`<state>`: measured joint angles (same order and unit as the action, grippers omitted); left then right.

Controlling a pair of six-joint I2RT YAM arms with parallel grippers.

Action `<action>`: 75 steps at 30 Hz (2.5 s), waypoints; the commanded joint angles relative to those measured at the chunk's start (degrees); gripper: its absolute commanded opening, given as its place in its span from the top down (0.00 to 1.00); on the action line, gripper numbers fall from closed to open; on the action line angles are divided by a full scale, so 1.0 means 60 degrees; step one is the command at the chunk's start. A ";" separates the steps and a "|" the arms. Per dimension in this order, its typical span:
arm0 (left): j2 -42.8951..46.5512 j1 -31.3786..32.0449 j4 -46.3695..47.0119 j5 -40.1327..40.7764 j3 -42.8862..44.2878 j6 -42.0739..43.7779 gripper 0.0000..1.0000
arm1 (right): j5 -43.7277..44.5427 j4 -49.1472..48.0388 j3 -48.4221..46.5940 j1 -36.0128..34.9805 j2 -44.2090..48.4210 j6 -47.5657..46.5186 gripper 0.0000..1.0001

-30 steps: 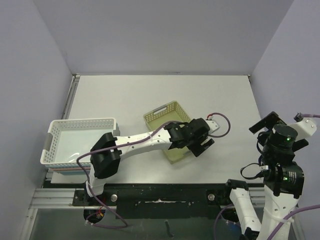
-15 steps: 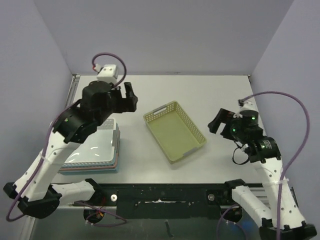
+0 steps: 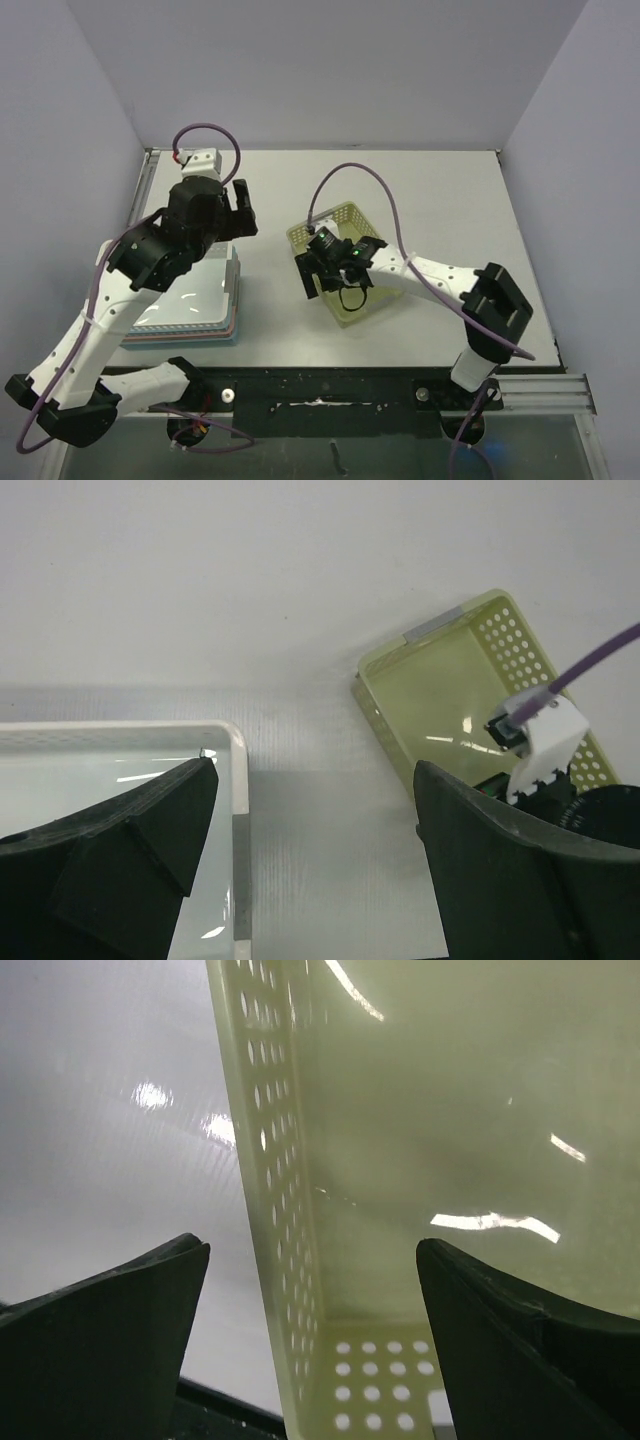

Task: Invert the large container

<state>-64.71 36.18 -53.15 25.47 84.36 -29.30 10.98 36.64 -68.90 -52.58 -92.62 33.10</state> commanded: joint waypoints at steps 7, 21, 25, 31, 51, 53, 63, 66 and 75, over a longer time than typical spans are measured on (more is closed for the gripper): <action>0.0750 -0.0078 0.0501 0.0493 -0.0357 -0.0033 0.20 | 0.0280 -0.0309 -0.1919 -0.0070 -0.1407 -0.0139 0.97; 0.0719 -0.0060 0.0794 -0.0138 -0.0412 0.0175 0.21 | -0.5696 -0.4238 0.0313 0.3781 0.2161 0.3121 1.00; 0.0499 -0.0055 0.0826 -0.0544 -0.0447 0.0296 0.21 | -0.7937 -0.7097 0.2252 0.5178 0.3124 0.5284 1.00; 0.0310 -0.0063 0.0933 -0.1005 -0.0507 0.0355 0.21 | -0.8916 -0.8422 0.3692 0.5894 0.3367 0.6181 1.00; 0.0270 -0.0058 0.0793 -0.1511 -0.0697 0.0398 0.21 | -1.1806 -0.4633 0.6446 1.2623 0.4783 0.2233 0.70; 0.0223 -0.0055 0.0815 -0.1542 -0.0711 0.0422 0.21 | -1.1787 -0.3721 0.6282 1.3462 0.4743 0.1552 0.69; -0.0185 -0.0056 -0.0109 -0.0822 -0.0045 0.0412 0.21 | -0.7213 -0.0898 0.4340 1.3724 0.5977 0.0791 0.11; -0.0127 -0.0057 -0.0651 -0.0184 0.0074 0.0321 0.21 | -0.5963 -0.0283 0.3615 1.3528 0.6357 0.0590 0.10; 0.0284 -0.0087 -0.1826 0.0760 -0.0470 -0.0594 0.21 | -0.1714 -0.0396 0.1948 0.6196 0.5340 0.1266 0.07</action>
<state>-65.36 36.01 -60.64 25.50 81.78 -29.17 -13.96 34.24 -52.97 4.54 -55.09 38.20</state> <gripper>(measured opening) 0.793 0.926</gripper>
